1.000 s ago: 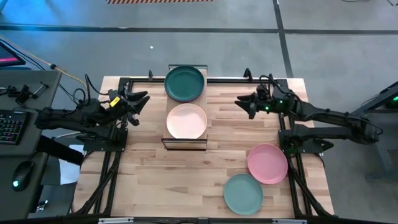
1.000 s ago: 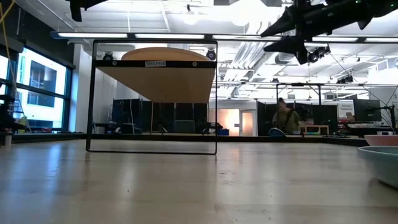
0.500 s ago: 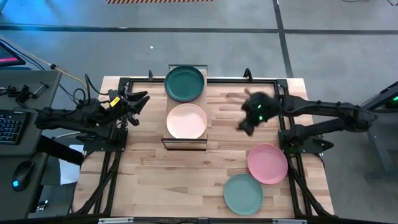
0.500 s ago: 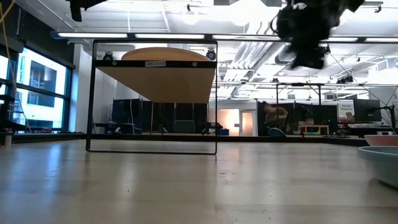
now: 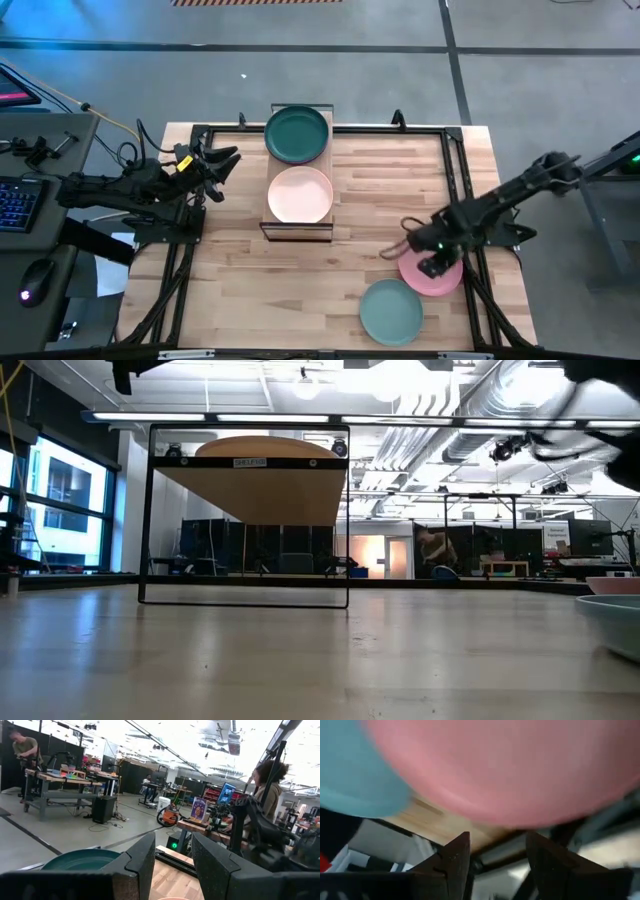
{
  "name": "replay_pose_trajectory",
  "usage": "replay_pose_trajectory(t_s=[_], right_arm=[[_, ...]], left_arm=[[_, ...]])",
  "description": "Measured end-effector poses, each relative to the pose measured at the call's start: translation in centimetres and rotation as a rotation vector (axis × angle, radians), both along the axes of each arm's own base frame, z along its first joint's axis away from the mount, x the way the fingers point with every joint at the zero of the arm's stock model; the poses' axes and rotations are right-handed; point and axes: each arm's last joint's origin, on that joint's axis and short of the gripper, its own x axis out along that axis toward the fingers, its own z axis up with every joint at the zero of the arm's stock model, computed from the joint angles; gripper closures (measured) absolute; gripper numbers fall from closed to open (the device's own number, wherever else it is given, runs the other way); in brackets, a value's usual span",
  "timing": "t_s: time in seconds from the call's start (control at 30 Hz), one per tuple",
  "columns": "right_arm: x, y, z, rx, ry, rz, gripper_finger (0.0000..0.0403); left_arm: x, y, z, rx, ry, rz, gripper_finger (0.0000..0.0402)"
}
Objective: Place and stack plates onto a shelf
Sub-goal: Stack the light pink plate on top of the dark green plate on the shelf
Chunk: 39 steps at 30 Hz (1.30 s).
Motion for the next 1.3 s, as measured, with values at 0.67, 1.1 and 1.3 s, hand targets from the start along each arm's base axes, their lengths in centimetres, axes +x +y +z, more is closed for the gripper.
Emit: replay_pose_trajectory(t_s=[0.67, 1.1, 1.3], right_arm=[[-1.1, 3.0, -4.9, 0.041, 0.166, -0.035, 0.0231], [-0.3, 2.9, -5.9, -0.008, 0.122, -0.014, 0.0231], [0.5, 1.8, -5.9, -0.059, 0.064, -0.066, 0.0231]], left_arm=[[0.0, 0.0, 0.0, 0.01, 0.005, -0.006, 0.0284], [0.0, 0.0, 0.0, 0.011, 0.006, -0.005, 0.0284], [0.0, 0.0, 0.0, 0.01, 0.006, -0.005, 0.0284]])
